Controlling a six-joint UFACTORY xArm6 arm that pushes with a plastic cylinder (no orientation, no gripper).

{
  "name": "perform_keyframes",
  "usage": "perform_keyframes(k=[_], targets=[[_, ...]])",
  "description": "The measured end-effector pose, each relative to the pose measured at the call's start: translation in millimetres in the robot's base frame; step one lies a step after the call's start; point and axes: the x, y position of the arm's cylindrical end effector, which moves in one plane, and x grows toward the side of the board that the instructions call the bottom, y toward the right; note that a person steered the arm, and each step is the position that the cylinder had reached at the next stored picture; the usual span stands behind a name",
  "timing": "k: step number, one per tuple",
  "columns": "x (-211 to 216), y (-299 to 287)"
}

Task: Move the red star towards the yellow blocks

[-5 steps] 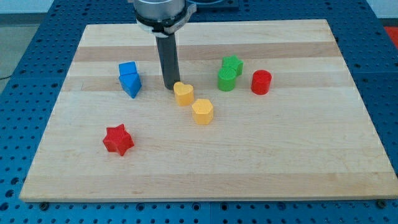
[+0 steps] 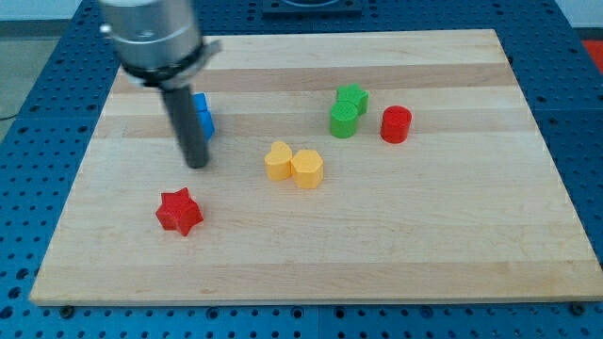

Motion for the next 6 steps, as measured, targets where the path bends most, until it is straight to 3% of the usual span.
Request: perform_keyframes(k=[1,3,4,6], targets=[[28,-59],[101,-39],[84,4],[80,21]])
